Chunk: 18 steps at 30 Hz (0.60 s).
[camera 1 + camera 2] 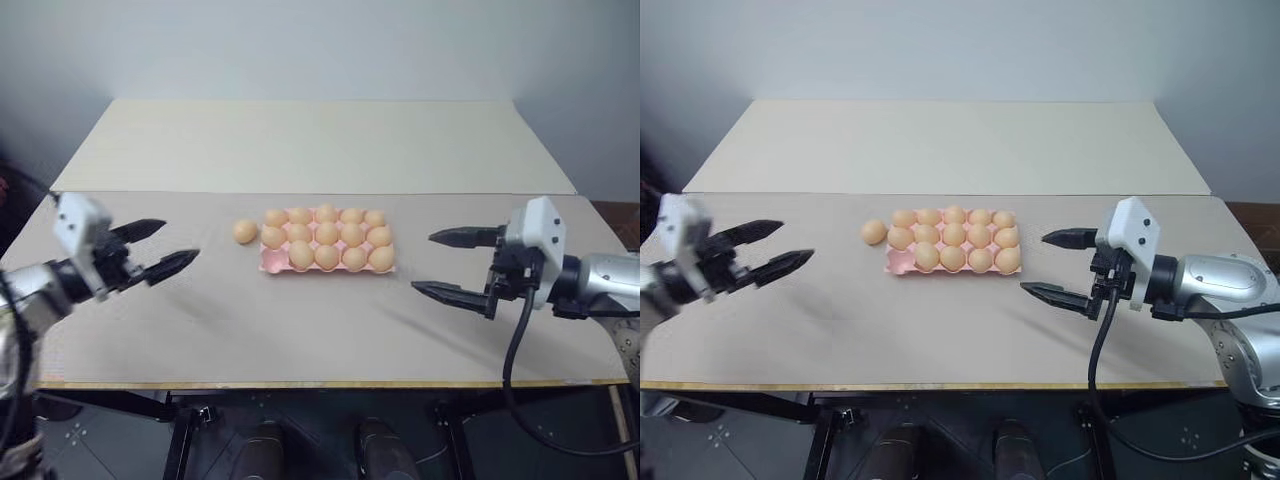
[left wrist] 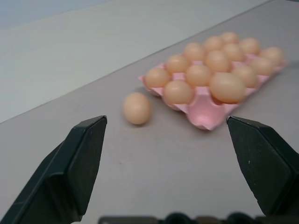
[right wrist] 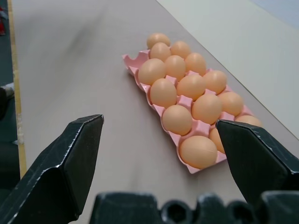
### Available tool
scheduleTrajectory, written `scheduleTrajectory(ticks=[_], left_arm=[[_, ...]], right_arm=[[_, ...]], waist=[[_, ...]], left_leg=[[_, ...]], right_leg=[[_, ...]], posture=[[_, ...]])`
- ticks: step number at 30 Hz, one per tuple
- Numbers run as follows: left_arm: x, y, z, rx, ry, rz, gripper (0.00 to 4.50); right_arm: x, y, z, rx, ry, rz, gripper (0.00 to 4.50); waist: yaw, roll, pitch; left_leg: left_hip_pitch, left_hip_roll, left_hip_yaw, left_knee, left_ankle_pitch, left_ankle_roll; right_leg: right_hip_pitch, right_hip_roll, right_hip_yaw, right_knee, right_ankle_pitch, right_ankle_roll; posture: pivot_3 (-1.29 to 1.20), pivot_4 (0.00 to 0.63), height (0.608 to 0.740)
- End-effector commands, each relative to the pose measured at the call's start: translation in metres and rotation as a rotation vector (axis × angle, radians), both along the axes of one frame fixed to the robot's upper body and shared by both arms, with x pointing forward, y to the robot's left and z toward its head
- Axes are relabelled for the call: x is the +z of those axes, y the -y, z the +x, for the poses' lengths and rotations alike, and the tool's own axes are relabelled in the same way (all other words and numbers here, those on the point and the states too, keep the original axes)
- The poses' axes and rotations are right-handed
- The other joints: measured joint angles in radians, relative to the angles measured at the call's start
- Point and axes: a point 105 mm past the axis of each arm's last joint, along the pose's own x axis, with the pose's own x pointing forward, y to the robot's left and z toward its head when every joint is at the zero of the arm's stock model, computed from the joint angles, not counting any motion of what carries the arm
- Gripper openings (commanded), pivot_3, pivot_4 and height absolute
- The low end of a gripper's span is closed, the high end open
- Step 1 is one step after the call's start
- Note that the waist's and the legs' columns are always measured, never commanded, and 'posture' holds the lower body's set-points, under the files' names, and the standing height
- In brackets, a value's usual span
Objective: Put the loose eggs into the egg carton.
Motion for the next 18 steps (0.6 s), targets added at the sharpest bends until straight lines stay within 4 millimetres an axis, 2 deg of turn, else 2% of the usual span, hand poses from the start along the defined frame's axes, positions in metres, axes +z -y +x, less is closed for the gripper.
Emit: scheduleTrajectory(ticks=[1,5,8,13,18], left_arm=[[-0.001,-0.002,0.034,0.096,0.037,0.003,4.46],[-0.014,0.011,0.066,0.083,0.024,0.018,4.46],[-0.028,0.022,0.082,0.049,0.003,0.041,4.46],[-0.043,0.035,0.099,0.012,-0.041,0.047,4.46],[-0.053,0.045,0.107,-0.004,-0.083,0.047,4.46]], right_arm=[[0.010,-0.004,-0.001,0.017,0.070,-0.005,4.50],[0.011,-0.006,-0.001,0.001,0.085,0.000,4.50],[0.010,-0.008,-0.005,0.008,0.079,0.002,4.50],[0.010,-0.009,-0.011,0.005,0.081,-0.001,4.50],[0.012,-0.007,-0.018,-0.006,0.084,-0.003,4.50]], waist=[[0.003,0.000,0.000],[0.001,-0.001,0.000],[0.000,-0.001,0.000],[-0.001,-0.001,0.000],[0.000,-0.001,-0.001]], left_leg=[[-0.001,0.000,0.000,0.000,0.000,0.000],[-0.002,0.000,0.000,0.001,0.000,0.000],[-0.002,0.000,0.000,0.001,0.000,0.000],[-0.003,0.000,0.000,0.002,0.000,0.000],[-0.003,0.000,0.000,0.002,0.000,0.000]], right_leg=[[-0.001,0.000,0.000,0.000,0.000,0.000],[-0.002,0.000,0.000,-0.001,0.000,0.000],[-0.002,0.000,0.000,0.000,0.000,0.000],[-0.002,0.000,0.000,0.001,0.000,0.000],[-0.002,0.000,-0.001,0.001,0.000,0.000]], posture=[[0.00,0.150,0.740],[0.00,0.150,0.740],[0.00,0.150,0.740],[0.00,0.150,0.740],[0.00,0.150,0.740]])
